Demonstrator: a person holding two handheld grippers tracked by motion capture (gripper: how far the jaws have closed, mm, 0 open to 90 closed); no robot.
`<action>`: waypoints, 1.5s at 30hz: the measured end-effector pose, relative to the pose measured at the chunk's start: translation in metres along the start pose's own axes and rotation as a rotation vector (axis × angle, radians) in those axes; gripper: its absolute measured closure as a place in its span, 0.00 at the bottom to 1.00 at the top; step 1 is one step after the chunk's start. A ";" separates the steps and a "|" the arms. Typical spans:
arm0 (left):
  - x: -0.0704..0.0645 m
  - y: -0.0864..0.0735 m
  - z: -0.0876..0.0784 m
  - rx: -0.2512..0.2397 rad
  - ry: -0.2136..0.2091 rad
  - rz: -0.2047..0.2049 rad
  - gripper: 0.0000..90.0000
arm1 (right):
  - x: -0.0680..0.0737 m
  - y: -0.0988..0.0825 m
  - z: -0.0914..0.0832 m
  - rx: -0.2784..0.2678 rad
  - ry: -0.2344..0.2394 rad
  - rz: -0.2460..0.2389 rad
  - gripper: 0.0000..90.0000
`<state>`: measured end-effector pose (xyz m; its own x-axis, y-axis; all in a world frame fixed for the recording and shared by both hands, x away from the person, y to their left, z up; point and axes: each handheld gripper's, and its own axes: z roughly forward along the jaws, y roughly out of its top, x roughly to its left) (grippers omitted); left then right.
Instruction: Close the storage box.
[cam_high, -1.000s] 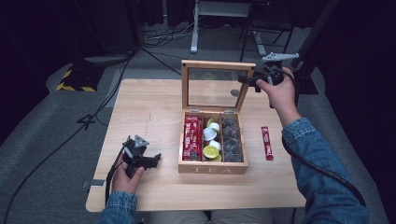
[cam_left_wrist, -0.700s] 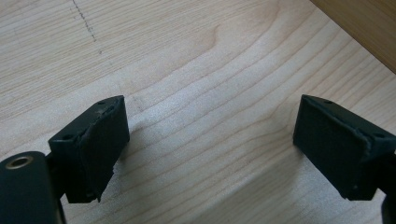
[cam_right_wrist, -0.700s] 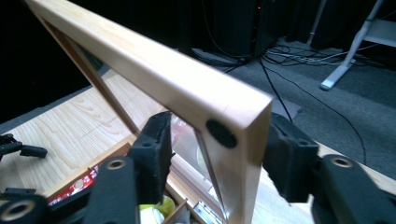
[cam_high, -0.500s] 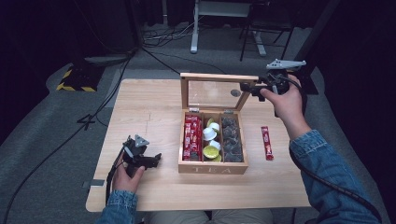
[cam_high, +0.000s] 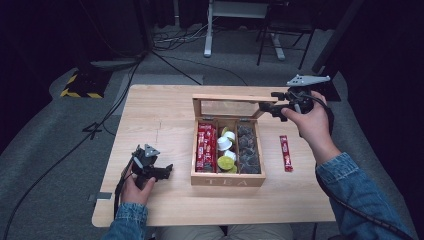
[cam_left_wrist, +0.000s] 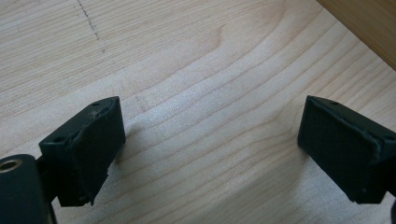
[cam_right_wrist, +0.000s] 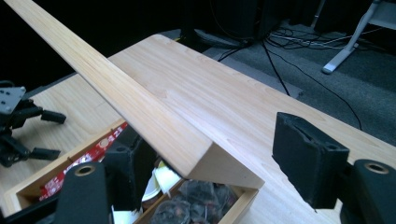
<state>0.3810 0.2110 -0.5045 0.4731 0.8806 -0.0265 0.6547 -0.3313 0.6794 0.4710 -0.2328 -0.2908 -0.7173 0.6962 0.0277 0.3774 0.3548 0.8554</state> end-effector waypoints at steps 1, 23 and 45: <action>0.000 0.000 0.000 0.001 0.001 0.000 0.09 | 0.002 -0.001 -0.001 0.004 0.000 -0.008 0.34; 0.000 0.001 0.001 0.001 0.003 -0.006 0.08 | 0.033 -0.039 -0.017 0.077 -0.007 -0.088 0.33; -0.001 0.001 0.001 0.003 0.007 -0.009 0.07 | 0.057 -0.081 -0.012 0.150 0.010 -0.141 0.32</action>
<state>0.3822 0.2096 -0.5048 0.4626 0.8862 -0.0274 0.6608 -0.3240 0.6770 0.3924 -0.2300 -0.3525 -0.7748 0.6271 -0.0805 0.3556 0.5375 0.7646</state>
